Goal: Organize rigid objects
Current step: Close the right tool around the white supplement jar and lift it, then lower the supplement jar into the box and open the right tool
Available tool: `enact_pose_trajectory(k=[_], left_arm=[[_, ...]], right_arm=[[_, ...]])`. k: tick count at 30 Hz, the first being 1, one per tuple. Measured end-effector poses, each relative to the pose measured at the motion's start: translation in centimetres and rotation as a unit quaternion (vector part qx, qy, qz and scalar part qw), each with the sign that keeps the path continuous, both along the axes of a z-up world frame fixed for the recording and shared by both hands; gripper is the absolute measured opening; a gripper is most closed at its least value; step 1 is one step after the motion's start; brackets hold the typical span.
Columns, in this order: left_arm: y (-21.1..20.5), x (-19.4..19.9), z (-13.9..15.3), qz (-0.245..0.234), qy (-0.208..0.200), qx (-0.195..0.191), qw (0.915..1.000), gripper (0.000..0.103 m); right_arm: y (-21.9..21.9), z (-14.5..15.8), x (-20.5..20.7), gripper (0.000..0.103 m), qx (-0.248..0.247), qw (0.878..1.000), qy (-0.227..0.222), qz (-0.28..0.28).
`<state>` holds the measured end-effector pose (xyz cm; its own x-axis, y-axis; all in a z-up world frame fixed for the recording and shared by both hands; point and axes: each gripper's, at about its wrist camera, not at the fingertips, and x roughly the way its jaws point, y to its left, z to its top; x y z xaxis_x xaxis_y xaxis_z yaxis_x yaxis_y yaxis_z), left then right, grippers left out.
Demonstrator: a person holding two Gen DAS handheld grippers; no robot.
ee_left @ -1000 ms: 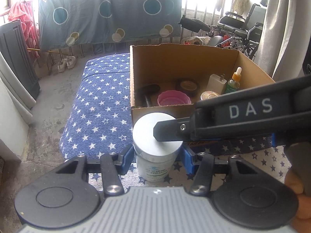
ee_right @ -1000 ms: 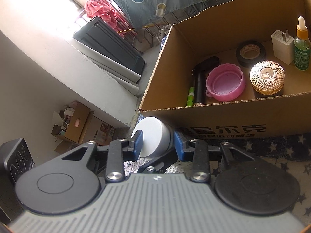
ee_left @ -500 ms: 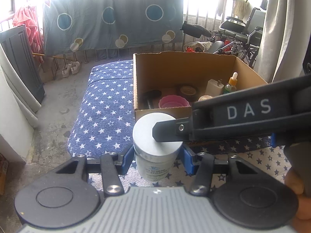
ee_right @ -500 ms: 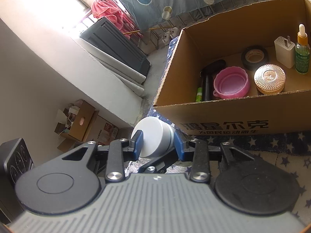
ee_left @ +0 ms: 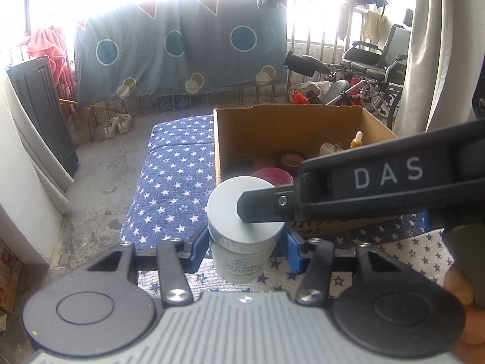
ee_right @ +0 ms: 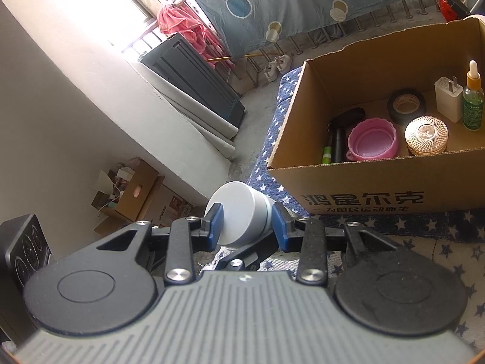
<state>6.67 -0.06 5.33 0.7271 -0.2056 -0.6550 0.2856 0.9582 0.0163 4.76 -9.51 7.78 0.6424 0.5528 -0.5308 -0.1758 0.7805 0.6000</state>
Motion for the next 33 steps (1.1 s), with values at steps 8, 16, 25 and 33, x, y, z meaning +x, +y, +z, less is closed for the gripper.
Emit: enact_pose_trajectory(k=[8,16,25,33], left_arm=[[-2.1,0.3,4.9,-0.048,-0.048,-0.022,0.9974,0.053],[-8.5,4.4,7.0,-0.127,-0.024,-0.058,0.9899,0.053],[-15.2,9.1,3.3,-0.172,0.024,-0.069,0.9824,0.053],[-17.5,11.6,3.0,-0.169,0.030,-0.067,0.9830,0.053]], right_arm=[[-2.2,6.0,-1.8,0.036,-0.027,0.998,-0.062,-0.019],[-9.6,9.5,-1.6,0.038,-0.040,0.994,-0.068,-0.075],[-18.4,5.7,0.2,0.041,-0.019,0.991,-0.030,-0.130],[-21.2,4.3,2.4,0.042,-0.013,0.990,-0.031,-0.138]])
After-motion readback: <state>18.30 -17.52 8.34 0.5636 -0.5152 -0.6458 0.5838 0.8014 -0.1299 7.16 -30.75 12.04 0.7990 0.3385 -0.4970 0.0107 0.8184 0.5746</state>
